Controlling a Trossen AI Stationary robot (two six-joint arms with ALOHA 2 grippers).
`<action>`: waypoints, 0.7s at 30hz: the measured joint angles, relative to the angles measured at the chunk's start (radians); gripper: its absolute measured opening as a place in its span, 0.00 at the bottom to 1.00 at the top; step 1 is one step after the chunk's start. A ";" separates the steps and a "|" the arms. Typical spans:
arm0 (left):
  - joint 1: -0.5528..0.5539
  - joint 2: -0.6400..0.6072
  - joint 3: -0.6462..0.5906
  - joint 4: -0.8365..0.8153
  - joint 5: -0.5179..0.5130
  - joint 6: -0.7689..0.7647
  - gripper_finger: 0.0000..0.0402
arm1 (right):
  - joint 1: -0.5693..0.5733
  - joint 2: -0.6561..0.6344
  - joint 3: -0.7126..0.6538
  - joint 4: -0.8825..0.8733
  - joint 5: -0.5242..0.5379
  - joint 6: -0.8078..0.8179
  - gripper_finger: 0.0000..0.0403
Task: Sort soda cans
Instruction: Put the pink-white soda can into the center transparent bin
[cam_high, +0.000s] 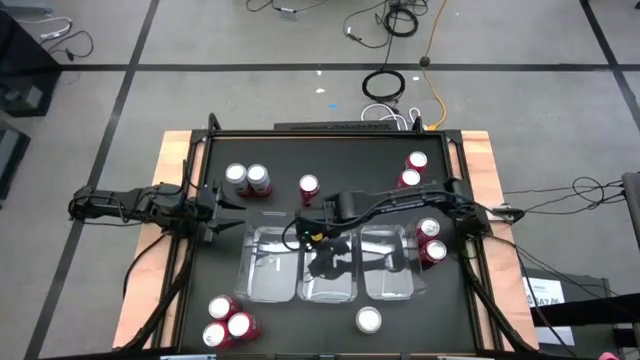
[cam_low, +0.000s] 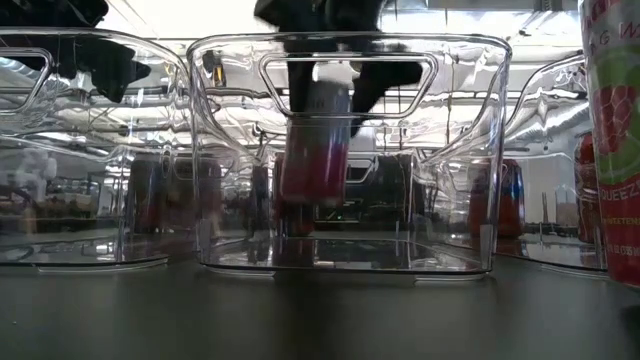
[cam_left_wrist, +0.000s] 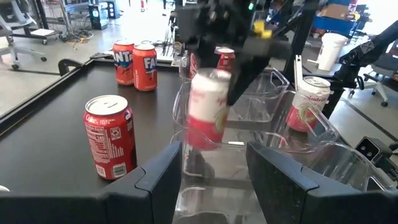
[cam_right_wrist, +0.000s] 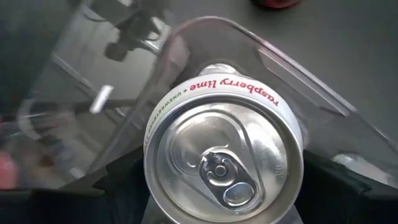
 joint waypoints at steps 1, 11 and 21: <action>0.000 0.000 0.000 0.000 0.000 0.000 0.47 | -0.003 0.011 0.000 0.001 0.001 -0.001 0.78; 0.000 0.000 0.000 0.000 0.000 0.000 0.47 | -0.023 0.059 -0.001 0.078 0.001 -0.016 0.78; 0.000 0.000 0.000 0.000 0.000 0.000 0.47 | -0.023 0.068 -0.001 0.089 0.001 -0.001 0.78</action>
